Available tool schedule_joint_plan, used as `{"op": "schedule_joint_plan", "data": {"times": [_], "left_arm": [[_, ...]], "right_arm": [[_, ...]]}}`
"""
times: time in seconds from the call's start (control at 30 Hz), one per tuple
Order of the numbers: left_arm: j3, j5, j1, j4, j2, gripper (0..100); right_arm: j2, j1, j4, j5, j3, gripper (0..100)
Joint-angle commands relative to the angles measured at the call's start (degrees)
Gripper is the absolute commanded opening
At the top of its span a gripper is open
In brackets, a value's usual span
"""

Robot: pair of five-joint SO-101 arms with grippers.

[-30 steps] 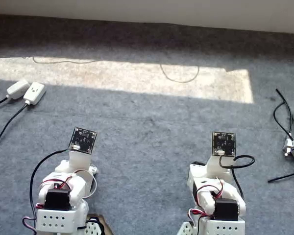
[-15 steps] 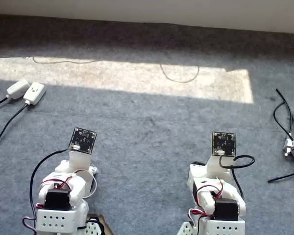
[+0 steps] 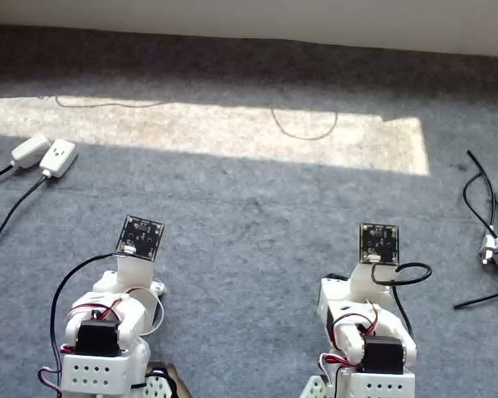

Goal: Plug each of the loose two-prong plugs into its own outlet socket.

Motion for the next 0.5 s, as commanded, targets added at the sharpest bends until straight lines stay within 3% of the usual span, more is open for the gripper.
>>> {"op": "schedule_joint_plan", "data": {"times": [0.0,0.2,0.47], "left_arm": [[0.7,0.1,-0.6,0.3,-0.4,10],[0.7,0.1,-0.6,0.3,-0.4,10],[0.7,0.1,-0.5,0.3,-0.4,10]], "right_arm": [[-0.4,-1.6,0.0,-0.4,7.8,0.9],[-0.4,-12.4,0.0,-0.4,7.8,0.9],[-0.4,-13.6,0.0,-0.5,7.8,0.9]]}}
